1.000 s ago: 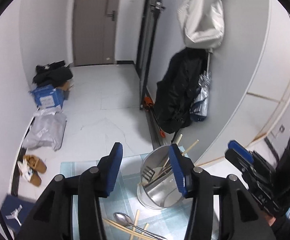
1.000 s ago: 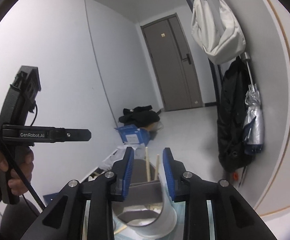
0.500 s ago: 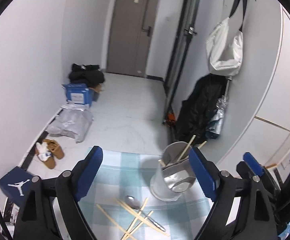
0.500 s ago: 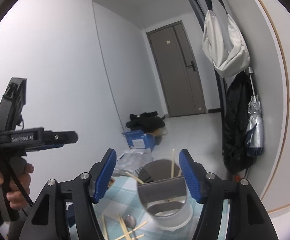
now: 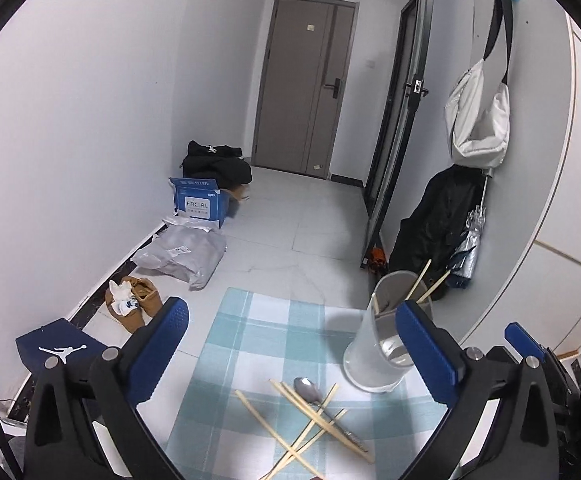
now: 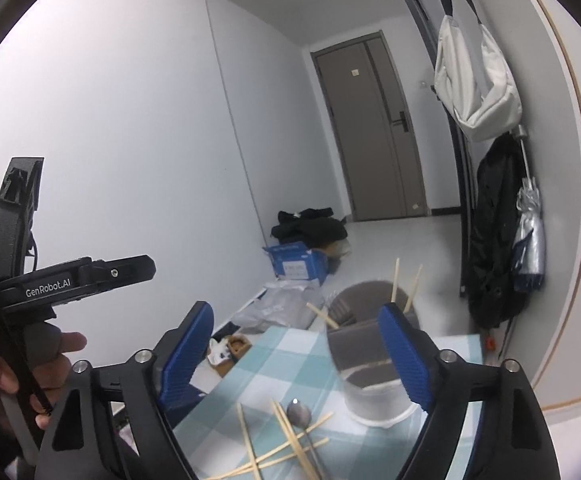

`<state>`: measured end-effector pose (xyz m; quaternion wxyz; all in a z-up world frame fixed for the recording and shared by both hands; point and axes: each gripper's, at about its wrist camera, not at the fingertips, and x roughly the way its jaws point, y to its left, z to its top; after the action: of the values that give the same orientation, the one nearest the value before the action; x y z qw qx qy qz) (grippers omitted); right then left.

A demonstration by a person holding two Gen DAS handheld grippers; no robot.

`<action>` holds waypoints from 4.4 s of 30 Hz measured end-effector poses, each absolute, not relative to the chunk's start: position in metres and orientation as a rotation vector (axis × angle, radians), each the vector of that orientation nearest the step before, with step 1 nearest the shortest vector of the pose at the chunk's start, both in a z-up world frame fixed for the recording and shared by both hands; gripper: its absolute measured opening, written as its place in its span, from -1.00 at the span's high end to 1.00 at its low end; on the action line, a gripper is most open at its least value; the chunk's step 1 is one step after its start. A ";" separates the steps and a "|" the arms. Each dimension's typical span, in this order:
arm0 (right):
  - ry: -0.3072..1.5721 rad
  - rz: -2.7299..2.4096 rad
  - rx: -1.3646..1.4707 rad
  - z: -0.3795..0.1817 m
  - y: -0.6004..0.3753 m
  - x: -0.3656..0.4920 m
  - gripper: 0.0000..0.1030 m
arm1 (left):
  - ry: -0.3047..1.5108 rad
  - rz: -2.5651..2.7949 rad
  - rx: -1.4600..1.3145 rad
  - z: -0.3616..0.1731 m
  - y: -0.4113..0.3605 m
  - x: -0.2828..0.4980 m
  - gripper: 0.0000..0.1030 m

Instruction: Organize utensils

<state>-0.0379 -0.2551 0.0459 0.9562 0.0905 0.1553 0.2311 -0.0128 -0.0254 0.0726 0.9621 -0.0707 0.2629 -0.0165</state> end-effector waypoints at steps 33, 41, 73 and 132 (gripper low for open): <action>0.860 0.611 -0.117 -0.090 -0.116 0.028 -0.88 | 0.778 0.313 -0.487 -0.047 0.097 0.017 -0.97; 0.938 0.723 -0.361 -0.117 -0.036 0.066 -0.49 | 0.794 0.367 -0.583 -0.059 0.120 0.023 -0.97; 0.770 0.588 -0.077 -0.039 -0.164 0.042 0.89 | 1.009 0.097 -0.662 -0.083 0.063 0.056 -0.97; 0.567 0.521 0.160 -0.018 -0.283 0.007 0.89 | 1.368 0.305 -0.323 -0.126 -0.020 0.116 0.29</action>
<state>0.0065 -0.2828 -0.0180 0.9237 0.0782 0.2763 0.2536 0.1161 -0.0202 -0.1260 0.7523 -0.1480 0.6267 0.1395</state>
